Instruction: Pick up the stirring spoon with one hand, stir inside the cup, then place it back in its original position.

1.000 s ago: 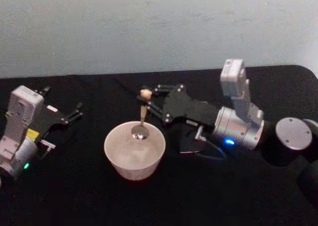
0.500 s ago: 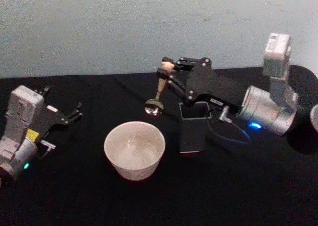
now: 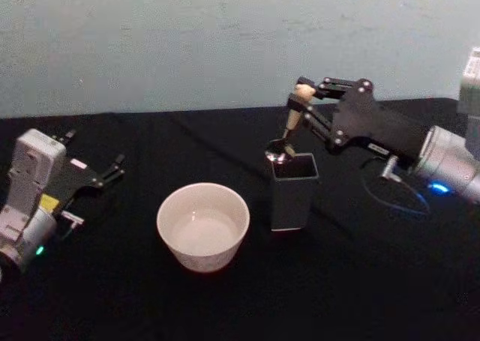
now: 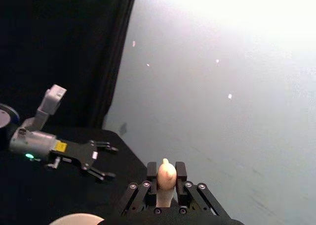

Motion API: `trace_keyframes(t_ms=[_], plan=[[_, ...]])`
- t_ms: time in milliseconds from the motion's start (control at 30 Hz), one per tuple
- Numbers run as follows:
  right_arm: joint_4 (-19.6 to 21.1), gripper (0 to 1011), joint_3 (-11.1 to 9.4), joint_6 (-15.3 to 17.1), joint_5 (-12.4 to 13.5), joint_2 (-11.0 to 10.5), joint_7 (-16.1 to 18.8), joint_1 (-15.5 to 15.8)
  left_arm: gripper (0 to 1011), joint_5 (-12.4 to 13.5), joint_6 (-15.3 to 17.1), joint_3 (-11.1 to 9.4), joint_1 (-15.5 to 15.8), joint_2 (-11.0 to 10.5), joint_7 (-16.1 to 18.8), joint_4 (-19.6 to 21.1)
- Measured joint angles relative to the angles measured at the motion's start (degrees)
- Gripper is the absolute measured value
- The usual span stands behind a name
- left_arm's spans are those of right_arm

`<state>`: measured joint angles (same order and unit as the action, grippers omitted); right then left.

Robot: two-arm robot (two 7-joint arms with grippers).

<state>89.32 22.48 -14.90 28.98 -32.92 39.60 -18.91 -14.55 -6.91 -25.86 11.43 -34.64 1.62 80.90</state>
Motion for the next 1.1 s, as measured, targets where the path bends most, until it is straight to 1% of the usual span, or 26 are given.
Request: trace_keyframes(t_ms=[33,133,233,467,633,900,1100], plan=[[0.00,215,0.00,0.00,0.00,0.00,0.00,0.00,1001,0.00,0.00,0.00,0.00,0.00,0.00,0.00],[0.68,216,-1.15,0.02,0.05,-0.71,-0.63,0.98,1001,0.00,0.00,0.00,0.00,0.00,0.00,0.00],[1.06,216,-1.86,-0.01,0.16,-1.06,-0.71,1.55,1001,0.00,0.00,0.00,0.00,0.00,0.00,0.00],[0.79,215,-2.19,0.09,0.02,-1.09,-0.78,2.11,1001,0.00,0.00,0.00,0.00,0.00,0.00,0.00],[-0.35,216,-1.81,0.55,-0.64,-0.56,-0.84,2.09,1001,0.00,0.00,0.00,0.00,0.00,0.00,0.00],[-2.02,216,-1.00,1.40,-0.91,0.27,-0.74,1.81,1001,0.00,0.00,0.00,0.00,0.00,0.00,0.00],[-4.18,216,0.06,3.26,-1.10,1.37,-1.15,1.65,1001,0.00,0.00,0.00,0.00,0.00,0.00,0.00]])
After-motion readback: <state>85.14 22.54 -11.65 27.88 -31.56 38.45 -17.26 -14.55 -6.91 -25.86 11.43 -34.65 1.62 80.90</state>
